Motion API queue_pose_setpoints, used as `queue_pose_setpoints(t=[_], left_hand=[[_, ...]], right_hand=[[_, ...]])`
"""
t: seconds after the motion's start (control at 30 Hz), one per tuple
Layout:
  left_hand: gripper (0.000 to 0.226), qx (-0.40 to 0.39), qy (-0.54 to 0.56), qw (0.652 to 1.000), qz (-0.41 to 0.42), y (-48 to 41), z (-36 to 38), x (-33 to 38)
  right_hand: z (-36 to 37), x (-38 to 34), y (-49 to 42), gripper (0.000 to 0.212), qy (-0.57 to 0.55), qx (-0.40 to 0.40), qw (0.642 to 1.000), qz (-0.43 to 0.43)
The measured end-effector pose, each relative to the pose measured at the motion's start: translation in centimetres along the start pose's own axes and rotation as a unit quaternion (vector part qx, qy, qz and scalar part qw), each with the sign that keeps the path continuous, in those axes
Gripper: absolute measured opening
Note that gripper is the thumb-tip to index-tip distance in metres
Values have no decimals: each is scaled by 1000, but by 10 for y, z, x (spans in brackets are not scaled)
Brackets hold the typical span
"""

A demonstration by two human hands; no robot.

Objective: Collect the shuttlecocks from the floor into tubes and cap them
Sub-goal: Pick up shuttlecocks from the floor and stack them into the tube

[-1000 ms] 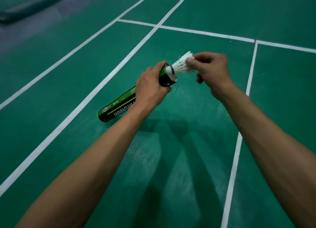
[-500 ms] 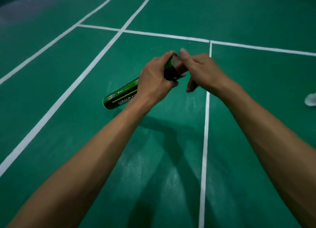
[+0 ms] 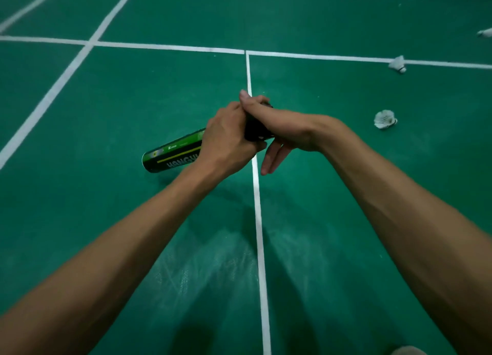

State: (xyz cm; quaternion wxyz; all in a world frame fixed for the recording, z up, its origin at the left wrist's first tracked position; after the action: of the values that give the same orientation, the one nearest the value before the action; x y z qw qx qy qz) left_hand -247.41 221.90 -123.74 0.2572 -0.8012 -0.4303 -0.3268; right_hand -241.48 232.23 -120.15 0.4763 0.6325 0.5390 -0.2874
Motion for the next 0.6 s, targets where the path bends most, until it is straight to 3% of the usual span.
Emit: queue_pose_setpoints(t=[0.13,0.2,0.33,0.6], left_hand=[[78,54,-18,998,-28,-15,-24,-9],[82,77,-29,996,-45,-21,-38,-15],[81,102,-77,990,-66,-22,-54,-26],[66,160,-128,974,-100,-13,-64,-40]], right_hand=[[-17,-14,-28,77,50,184,976,-101],[-28,-30,-38,78,98,222,959,-148],[-22,-54,-52,72,166,117,961,-186],[-9,-64,-67,78,140,-102,974,-147]])
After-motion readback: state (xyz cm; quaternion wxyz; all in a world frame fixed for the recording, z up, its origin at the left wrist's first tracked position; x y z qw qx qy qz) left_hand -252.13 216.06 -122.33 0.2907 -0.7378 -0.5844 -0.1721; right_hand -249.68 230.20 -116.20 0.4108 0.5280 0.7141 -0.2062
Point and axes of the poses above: each hand's wrist, its own y-axis away from the middle knuckle, its own z-axis out of the palm, x = y × z, the point moved 3 cm from there along -y, towards the middle knuckle, and after that the axes turned 15 degrees about -z, right-handed, at the moved point
